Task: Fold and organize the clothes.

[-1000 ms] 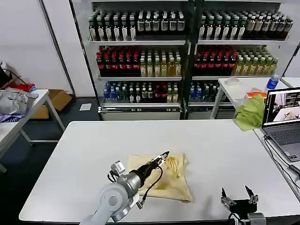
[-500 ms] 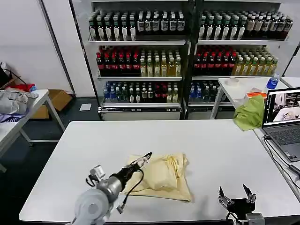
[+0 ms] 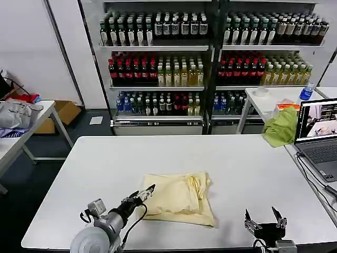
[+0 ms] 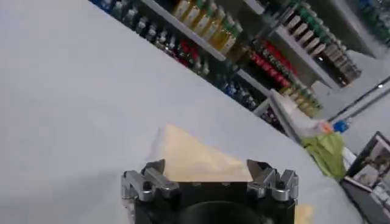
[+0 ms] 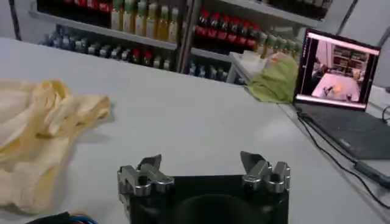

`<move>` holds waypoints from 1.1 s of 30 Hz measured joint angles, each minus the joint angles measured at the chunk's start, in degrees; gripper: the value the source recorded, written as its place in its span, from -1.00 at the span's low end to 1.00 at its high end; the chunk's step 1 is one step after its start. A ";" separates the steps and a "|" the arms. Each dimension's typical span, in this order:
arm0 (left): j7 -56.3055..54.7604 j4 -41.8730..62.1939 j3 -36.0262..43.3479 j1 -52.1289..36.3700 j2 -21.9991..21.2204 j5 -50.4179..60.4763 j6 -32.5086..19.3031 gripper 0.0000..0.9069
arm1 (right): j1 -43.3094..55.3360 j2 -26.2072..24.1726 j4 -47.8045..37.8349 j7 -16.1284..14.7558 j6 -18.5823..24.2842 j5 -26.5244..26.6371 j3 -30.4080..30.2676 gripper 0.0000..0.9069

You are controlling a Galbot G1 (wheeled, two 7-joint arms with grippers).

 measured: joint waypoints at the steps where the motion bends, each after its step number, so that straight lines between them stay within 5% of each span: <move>1: 0.08 0.31 0.13 0.05 -0.16 0.23 -0.05 1.00 | -0.13 0.06 0.08 0.00 0.05 -0.02 0.04 1.00; 17: 1.29 6.80 3.37 -3.76 -3.05 1.79 -1.01 1.00 | -1.76 0.68 1.19 0.00 0.14 -0.09 1.13 1.00; 18: 1.31 7.16 3.64 -4.15 -3.31 1.74 -1.04 0.67 | -1.87 0.75 1.25 0.00 0.14 -0.09 1.21 1.00; 20: 1.32 7.61 4.05 -4.74 -3.75 1.58 -1.09 -0.42 | -2.04 0.85 1.30 0.00 0.16 -0.10 1.35 1.00; 21: 1.30 7.79 4.25 -5.06 -3.99 1.45 -1.13 -0.64 | -2.14 0.91 1.36 0.00 0.16 -0.10 1.42 1.00; 24: 1.36 8.07 4.70 -5.55 -4.64 0.88 -1.43 -0.87 | -2.34 1.10 1.64 0.01 0.16 -0.12 1.52 1.00; 33: 1.52 9.44 4.83 -6.31 -5.12 -0.87 -2.31 -0.93 | -2.52 1.48 1.90 0.06 0.15 -0.22 1.63 1.00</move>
